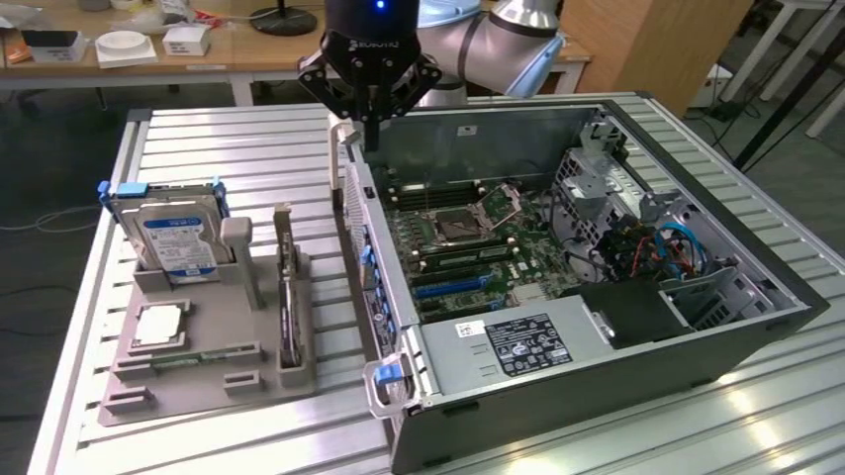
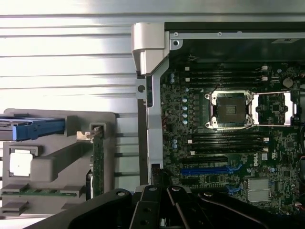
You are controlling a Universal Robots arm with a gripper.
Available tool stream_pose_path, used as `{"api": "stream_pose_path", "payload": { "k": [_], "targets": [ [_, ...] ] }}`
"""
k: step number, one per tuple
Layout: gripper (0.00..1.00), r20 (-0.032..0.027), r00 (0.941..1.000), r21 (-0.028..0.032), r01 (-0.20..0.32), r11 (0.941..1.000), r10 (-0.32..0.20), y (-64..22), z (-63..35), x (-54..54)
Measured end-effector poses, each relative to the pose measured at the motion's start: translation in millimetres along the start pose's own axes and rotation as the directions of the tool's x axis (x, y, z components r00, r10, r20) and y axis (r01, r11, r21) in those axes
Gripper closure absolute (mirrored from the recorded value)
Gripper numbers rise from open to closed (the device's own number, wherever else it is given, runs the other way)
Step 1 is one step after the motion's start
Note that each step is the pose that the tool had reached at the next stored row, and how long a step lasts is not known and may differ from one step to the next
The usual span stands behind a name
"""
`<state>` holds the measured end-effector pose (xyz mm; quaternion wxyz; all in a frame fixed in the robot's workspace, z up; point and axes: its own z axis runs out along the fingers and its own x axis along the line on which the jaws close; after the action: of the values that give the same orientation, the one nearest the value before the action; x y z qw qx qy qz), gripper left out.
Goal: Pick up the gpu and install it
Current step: 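Reach for the gpu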
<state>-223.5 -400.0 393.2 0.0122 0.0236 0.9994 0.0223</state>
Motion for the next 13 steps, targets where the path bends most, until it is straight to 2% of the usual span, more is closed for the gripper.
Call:
{"api": "stream_pose_path", "payload": {
  "k": [13],
  "targets": [
    [0.89, -0.0001, 1.0, -0.0001, 0.003, 1.0, -0.003, -0.6, -0.3, 12.8]
  ]
}}
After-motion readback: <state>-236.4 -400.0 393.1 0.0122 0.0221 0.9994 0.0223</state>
